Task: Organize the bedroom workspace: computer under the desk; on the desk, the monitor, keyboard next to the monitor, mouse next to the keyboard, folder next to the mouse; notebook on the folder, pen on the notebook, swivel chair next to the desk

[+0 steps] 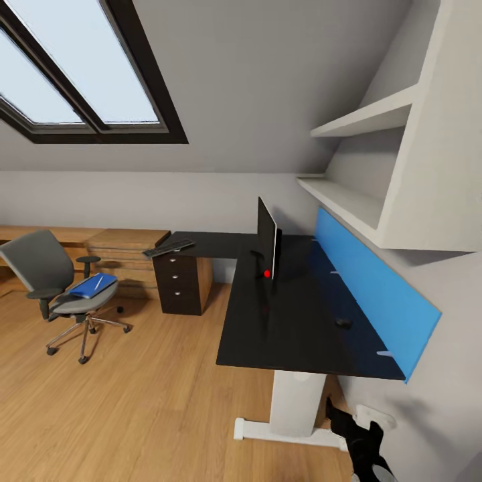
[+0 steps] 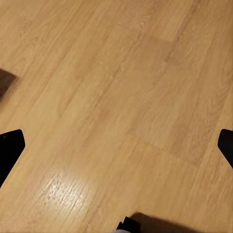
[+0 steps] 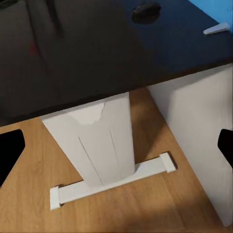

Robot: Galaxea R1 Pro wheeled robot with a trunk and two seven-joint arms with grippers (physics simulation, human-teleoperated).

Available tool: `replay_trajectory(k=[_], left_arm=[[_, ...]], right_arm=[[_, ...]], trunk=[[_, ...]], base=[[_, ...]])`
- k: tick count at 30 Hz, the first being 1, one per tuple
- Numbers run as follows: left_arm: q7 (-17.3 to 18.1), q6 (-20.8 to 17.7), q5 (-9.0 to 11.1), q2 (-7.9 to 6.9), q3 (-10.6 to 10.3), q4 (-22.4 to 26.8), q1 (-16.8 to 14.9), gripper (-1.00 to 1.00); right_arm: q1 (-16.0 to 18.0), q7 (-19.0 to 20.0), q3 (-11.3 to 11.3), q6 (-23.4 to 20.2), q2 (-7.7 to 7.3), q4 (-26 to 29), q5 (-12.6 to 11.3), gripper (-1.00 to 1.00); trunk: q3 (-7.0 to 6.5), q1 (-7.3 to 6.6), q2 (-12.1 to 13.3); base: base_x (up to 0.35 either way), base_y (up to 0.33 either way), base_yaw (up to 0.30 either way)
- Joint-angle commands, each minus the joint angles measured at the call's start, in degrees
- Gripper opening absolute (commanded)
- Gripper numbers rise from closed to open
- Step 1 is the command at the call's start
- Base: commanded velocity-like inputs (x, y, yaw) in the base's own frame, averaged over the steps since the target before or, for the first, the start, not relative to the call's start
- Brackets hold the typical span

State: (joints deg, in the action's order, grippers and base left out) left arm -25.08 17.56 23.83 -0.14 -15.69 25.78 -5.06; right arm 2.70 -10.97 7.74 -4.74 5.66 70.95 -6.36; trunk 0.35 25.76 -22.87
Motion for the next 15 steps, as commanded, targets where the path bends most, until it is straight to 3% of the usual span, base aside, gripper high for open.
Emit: replay_trajectory(k=[1, 5, 6, 9, 12, 15], left_arm=[[-0.4, 0.3, 0.5, -0.05, -0.5, 0.0, 0.0, 1.00], [-0.4, 0.3, 0.5, -0.04, -0.5, -0.2, 0.0, 1.00], [-0.5, 0.4, 0.5, -0.01, -0.5, -0.4, 0.0, 1.00], [-0.5, 0.4, 0.5, 0.02, -0.4, -0.4, 0.0, 1.00], [-0.5, 0.5, 0.4, 0.04, -0.4, -0.4, 0.0, 1.00], [-0.5, 0.5, 0.4, 0.04, -0.4, -0.5, 0.0, 1.00]], right_arm=[[0.0, -0.1, 0.0, -0.2, -0.24, 0.6, -0.5, 1.00], [0.0, -0.1, -0.1, -0.8, -1.19, 4.1, -0.5, 1.00], [0.0, -0.3, -0.3, -5.5, -1.60, 12.5, -0.5, 1.00], [0.3, -0.5, -0.2, -11.4, -1.70, 16.3, -0.5, 1.00], [3.3, -0.6, -0.2, -16.2, -1.76, 17.7, -0.4, 1.00], [10.7, -0.8, -0.3, -18.7, -1.80, 16.0, 0.2, 1.00]], trunk=[[0.04, 0.02, -0.1], [0.04, 0.02, -0.1], [0.04, 0.02, -0.1], [0.04, 0.02, -0.1], [0.04, 0.02, -0.1], [0.04, 0.02, -0.1]], base=[[0.000, 0.000, 0.000], [0.000, 0.000, 0.000], [0.000, 0.000, 0.000], [0.000, 0.000, 0.000], [0.000, 0.000, 0.000], [0.000, 0.000, 0.000]])
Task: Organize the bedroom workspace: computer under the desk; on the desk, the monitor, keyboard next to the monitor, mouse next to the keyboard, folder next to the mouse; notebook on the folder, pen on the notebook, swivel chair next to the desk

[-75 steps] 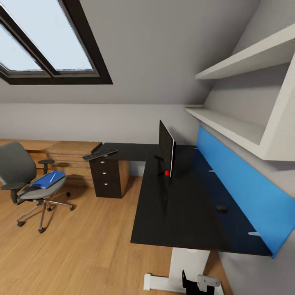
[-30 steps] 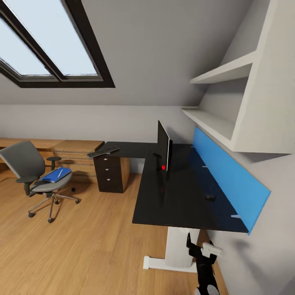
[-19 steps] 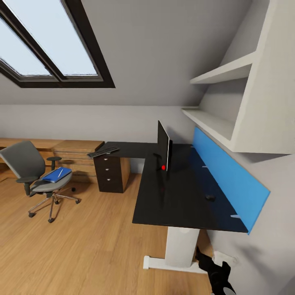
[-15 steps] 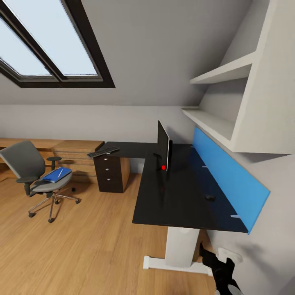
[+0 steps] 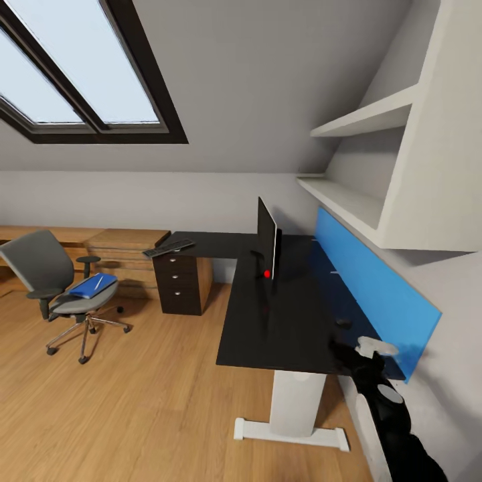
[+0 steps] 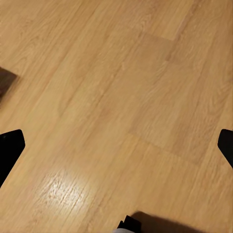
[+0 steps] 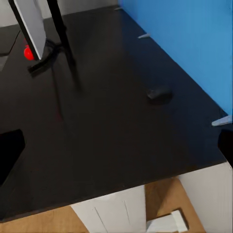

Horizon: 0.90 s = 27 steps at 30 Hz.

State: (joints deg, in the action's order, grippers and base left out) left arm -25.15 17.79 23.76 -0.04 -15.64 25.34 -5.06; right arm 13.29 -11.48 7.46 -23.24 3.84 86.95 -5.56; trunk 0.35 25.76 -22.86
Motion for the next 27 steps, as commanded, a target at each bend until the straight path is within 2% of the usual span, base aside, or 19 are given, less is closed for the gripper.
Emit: replay_trajectory(k=[1, 6, 7, 11, 13, 16, 17, 21, 23, 25, 27], left_arm=[[-0.4, 0.3, 0.5, -0.05, -0.5, 0.0, 0.0, 1.00], [-0.3, 0.3, 0.4, -0.08, -0.5, 0.0, 0.0, 1.00], [-0.3, 0.3, 0.4, -0.10, -0.5, 0.0, 0.0, 1.00], [-0.4, 0.3, 0.4, -0.17, -0.5, 0.0, 0.0, 1.00], [-0.4, 0.3, 0.5, -0.34, -0.5, -0.1, 0.0, 1.00], [-0.4, 0.3, 0.5, -0.58, -0.4, -0.4, 0.0, 1.00], [-0.5, 0.5, 0.5, -1.50, -0.4, -0.6, 0.0, 1.00], [-0.5, 0.7, 0.7, -2.20, -0.1, -0.7, 0.0, 1.00], [-0.6, 1.0, 1.7, -2.46, 1.9, -0.6, 0.0, 1.00], [-0.6, 1.0, 2.1, -2.53, 4.0, -0.5, 0.0, 1.00], [-0.5, 1.1, 2.3, -2.58, 7.6, -0.1, 0.0, 1.00]], right_arm=[[4.4, -0.6, 0.0, -0.8, -0.03, -3.0, -0.3, 1.00], [15.8, -2.1, 0.0, -1.2, -0.62, -17.0, 1.2, 1.00], [20.7, -2.6, 0.0, -0.8, -1.38, -24.7, 2.2, 1.00], [30.7, -3.0, 0.0, 3.0, -3.71, -42.4, 3.6, 1.00], [38.0, -3.1, 0.2, 11.2, -5.93, -58.4, 4.1, 1.00], [41.5, -3.2, 0.2, 18.9, -6.99, -69.6, 4.4, 1.00], [43.1, -3.2, 0.2, 22.7, -7.58, -75.1, 4.5, 1.00], [43.6, -3.3, 0.4, 23.3, -7.86, -76.9, 4.4, 1.00], [43.8, -3.5, 1.5, 23.4, -8.05, -77.3, 3.3, 1.00], [43.8, -3.8, 3.7, 23.4, -8.16, -77.4, 1.0, 1.00], [43.9, -4.7, 8.0, 23.1, -8.47, -77.4, -3.3, 1.00]], trunk=[[0.05, 0.02, -0.1], [0.05, 0.02, -0.1], [0.05, 0.02, -0.1], [0.05, 0.02, -0.1], [0.05, 0.02, -0.1], [0.05, 0.02, -0.1], [0.05, 0.02, -0.1], [0.05, 0.02, -0.1], [0.05, 0.02, -0.1], [0.05, 0.02, -0.1], [0.05, 0.02, -0.1]], base=[[0.025, 0.000, 0.000], [0.146, 0.000, 0.000], [0.256, 0.000, 0.000], [0.285, 0.000, 0.000], [0.311, 0.000, 0.000], [0.319, 0.000, 0.000], [0.325, 0.000, 0.000], [0.326, 0.000, 0.000], [0.299, -0.003, 0.000], [0.244, -0.032, 0.000], [0.154, -0.030, 0.000]])
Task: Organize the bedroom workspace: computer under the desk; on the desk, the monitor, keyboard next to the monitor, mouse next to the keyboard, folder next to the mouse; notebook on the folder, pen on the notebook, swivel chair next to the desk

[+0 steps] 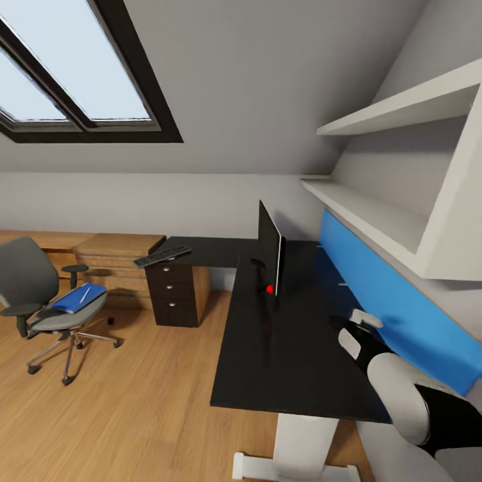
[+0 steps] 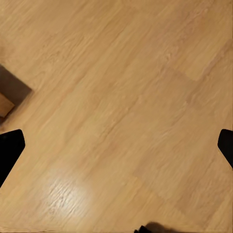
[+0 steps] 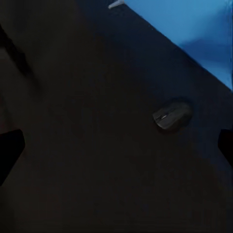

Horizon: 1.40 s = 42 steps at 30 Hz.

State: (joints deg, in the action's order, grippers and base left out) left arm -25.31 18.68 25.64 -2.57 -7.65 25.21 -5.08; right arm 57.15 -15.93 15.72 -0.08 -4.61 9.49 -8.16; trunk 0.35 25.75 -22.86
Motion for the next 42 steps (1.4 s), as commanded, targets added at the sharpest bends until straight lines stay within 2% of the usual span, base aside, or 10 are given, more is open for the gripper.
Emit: replay_trajectory(k=[1, 4, 8, 12, 15, 16, 19, 27, 33, 42], left_arm=[[-0.3, 0.2, 0.5, -0.08, 0.5, 0.3, 0.0, 1.00], [-0.2, 0.3, 0.8, -1.24, 5.1, 2.7, 0.0, 1.00], [0.0, 0.3, 1.5, -3.29, 9.7, 5.4, 0.0, 1.00], [0.0, 0.3, 1.7, -3.65, 10.6, 10.1, 0.1, 1.00], [0.0, 0.0, 1.7, -3.67, 10.9, 14.2, 0.3, 1.00], [0.0, -0.2, 1.8, -3.63, 11.0, 18.6, 1.6, 1.00], [0.0, -0.4, 1.8, -3.61, 11.0, 23.7, 4.2, 1.00], [0.0, -0.7, 1.9, -2.85, 10.9, 40.5, 15.2, 1.00], [-0.1, -0.9, 1.8, -0.64, 10.8, 43.4, 18.2, 1.00], [0.1, -0.8, 1.6, -0.24, 8.6, 37.2, 18.7, 1.00]], right_arm=[[0.0, -0.5, 0.7, -0.1, -0.16, 0.0, -1.7, 1.00], [0.0, -1.7, 3.8, -0.4, -0.78, 0.0, -5.1, 1.00], [0.0, -2.2, 5.3, -0.2, -1.15, 0.1, -6.6, 1.00], [0.0, -2.4, 5.8, 0.7, -1.24, 0.1, -6.9, 1.00], [0.0, -2.4, 6.0, 1.6, -1.26, 0.1, -7.0, 1.00], [0.0, -2.6, 6.0, 2.7, -1.27, 0.1, -7.0, 1.00], [0.0, -3.1, 6.0, 3.7, -1.30, 0.0, -7.0, 1.00], [0.0, -4.2, 6.2, 5.0, -1.25, 0.0, -7.1, 1.00], [0.0, -4.4, 6.2, 5.2, -1.27, 0.0, -7.1, 1.00], [0.0, -4.4, 6.1, 5.3, -0.98, 0.0, -7.0, 1.00]], trunk=[[0.04, 0.03, -0.1], [0.04, 0.03, -0.1], [0.04, 0.03, -0.1], [0.04, 0.03, -0.1], [0.04, 0.03, -0.1], [0.04, 0.03, -0.1], [0.04, 0.03, -0.1], [0.04, 0.03, -0.1], [1.11, 1.35, -2.5], [2.73, 3.33, -6.1]], base=[[0.098, -0.019, 0.000], [0.048, -0.009, 0.000], [0.017, -0.003, 0.000], [0.004, -0.001, 0.000], [0.001, 0.000, 0.000], [0.000, 0.000, 0.000], [0.000, 0.000, 0.000], [0.000, 0.000, 0.000], [0.000, 0.000, 0.000], [0.000, 0.000, 0.000]])
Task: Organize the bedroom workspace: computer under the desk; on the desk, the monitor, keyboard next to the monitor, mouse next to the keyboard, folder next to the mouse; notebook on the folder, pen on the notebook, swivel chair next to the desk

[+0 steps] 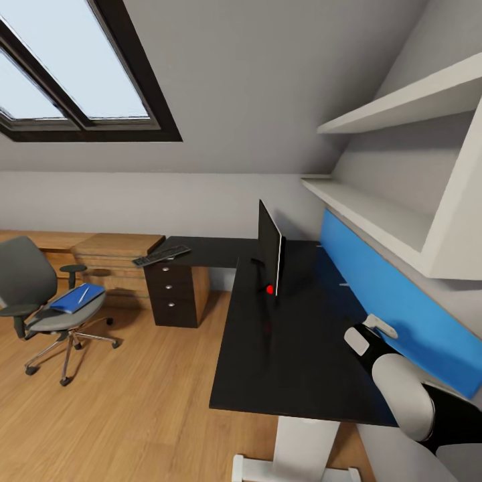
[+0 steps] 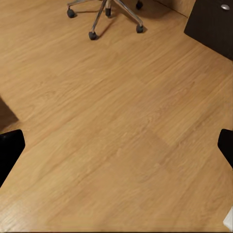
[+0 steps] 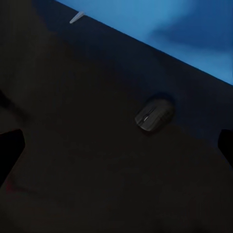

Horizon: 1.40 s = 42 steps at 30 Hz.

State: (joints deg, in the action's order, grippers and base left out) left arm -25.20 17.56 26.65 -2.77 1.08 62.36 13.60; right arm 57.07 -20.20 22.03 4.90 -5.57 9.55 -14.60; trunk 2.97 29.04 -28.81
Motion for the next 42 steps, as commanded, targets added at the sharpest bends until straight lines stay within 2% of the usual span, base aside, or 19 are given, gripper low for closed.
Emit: replay_trajectory(k=[1, 11, 18, 42], left_arm=[[0.0, 0.3, 0.5, -0.02, -0.2, -0.1, 0.0, 1.00], [-0.1, 0.3, 0.5, 0.04, -0.4, -0.8, 0.0, 1.00], [-0.1, 0.3, 0.5, 0.03, -0.5, -0.9, 0.0, 1.00], [-0.4, 0.3, 0.7, -0.04, -0.4, -1.1, 0.0, 1.00]], right_arm=[[0.1, -0.1, -0.2, 0.4, 0.00, -0.1, -0.6, 1.00], [0.1, 0.0, -0.2, 0.4, -0.11, 0.0, -0.6, 1.00], [0.1, -0.2, 0.0, 3.0, 0.08, 0.0, -0.9, 1.00], [0.1, -0.6, -0.2, 4.8, -0.21, 0.0, -0.6, 1.00]], trunk=[[0.29, 0.26, -0.5], [2.09, 2.45, -4.5], [3.34, 3.99, -7.3], [7.65, 9.26, -17.0]], base=[[0.000, 0.000, 0.000], [0.000, 0.000, 0.000], [0.000, 0.000, 0.000], [0.000, 0.000, 0.000]])
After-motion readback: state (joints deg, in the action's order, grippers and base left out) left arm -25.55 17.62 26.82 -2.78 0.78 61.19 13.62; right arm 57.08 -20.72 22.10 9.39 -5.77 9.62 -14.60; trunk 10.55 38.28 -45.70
